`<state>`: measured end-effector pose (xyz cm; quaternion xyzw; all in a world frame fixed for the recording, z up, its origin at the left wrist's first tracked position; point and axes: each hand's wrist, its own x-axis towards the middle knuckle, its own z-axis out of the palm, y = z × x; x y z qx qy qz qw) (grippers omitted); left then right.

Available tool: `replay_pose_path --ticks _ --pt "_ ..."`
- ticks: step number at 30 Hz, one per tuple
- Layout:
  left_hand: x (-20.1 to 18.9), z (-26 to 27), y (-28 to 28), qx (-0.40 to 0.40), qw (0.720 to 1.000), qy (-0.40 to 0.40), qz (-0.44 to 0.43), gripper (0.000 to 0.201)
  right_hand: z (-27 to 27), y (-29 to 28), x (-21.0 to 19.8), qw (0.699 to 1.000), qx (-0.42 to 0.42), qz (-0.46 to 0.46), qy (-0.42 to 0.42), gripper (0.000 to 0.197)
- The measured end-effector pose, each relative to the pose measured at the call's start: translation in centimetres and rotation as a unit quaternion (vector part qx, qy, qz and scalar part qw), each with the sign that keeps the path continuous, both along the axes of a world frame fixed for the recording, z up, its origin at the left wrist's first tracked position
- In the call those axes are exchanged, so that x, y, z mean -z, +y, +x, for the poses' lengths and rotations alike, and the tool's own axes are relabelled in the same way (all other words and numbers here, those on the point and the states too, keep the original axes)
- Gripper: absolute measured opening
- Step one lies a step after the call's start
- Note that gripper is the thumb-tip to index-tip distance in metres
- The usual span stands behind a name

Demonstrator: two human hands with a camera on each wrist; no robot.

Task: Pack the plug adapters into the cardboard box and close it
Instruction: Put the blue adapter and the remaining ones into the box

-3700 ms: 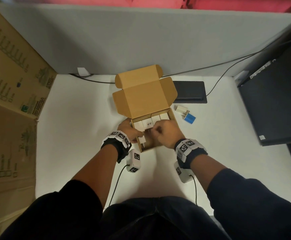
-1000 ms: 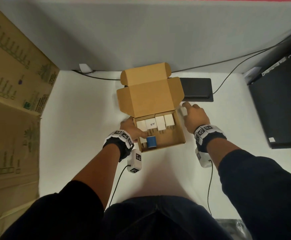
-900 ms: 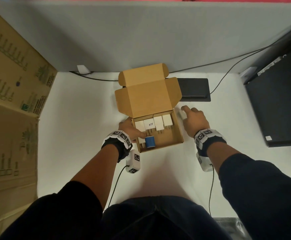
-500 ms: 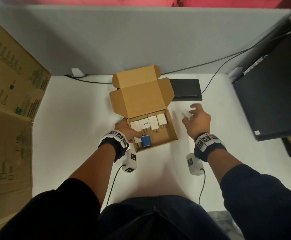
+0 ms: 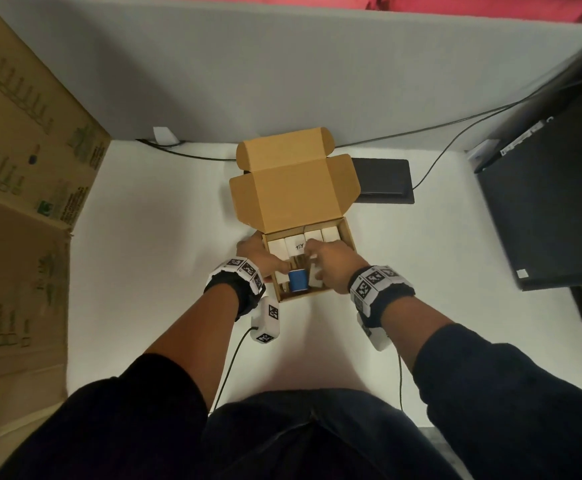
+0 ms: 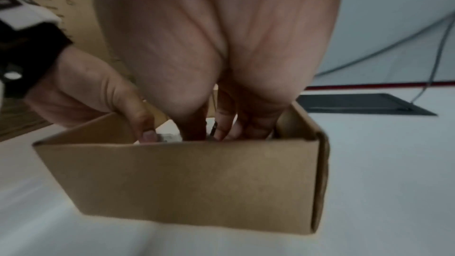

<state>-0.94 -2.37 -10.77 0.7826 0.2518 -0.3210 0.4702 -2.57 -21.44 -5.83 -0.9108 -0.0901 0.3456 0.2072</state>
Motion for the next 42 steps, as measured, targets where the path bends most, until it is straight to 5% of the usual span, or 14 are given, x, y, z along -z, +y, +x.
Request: replay_pose_path --ticks 4,11,21,26,30,35,42 --pt "0.5 0.2 0.0 -0.011 1.000 0.007 -0.010 0.078 0.7 -0.5 0.6 1.000 0.005 -0.005 -0.016 0.029" --pt "0.9 0.3 0.0 0.007 1.000 0.018 0.010 0.088 -0.4 -0.9 1.3 0.998 0.030 0.052 -0.022 0.044" --pt "1.2 0.3 0.1 0.009 1.000 -0.001 0.009 0.100 -0.6 -0.8 1.2 0.994 0.097 0.020 -0.042 0.011" --pt "1.2 0.3 0.2 0.008 1.000 0.006 0.002 0.091 -1.0 -0.7 1.4 0.987 0.143 0.037 -0.063 0.028" --pt "1.4 0.3 0.1 0.009 1.000 0.006 0.004 0.099 -1.0 -0.6 1.7 0.988 0.139 0.041 -0.060 0.024" --pt "1.0 0.3 0.1 0.000 1.000 0.008 -0.011 0.086 -0.8 -0.9 2.1 0.985 0.150 0.053 -0.073 0.023" --pt "1.2 0.2 0.0 0.004 1.000 0.005 -0.004 0.101 -0.4 -0.3 2.1 0.984 0.141 -0.003 -0.108 0.035"
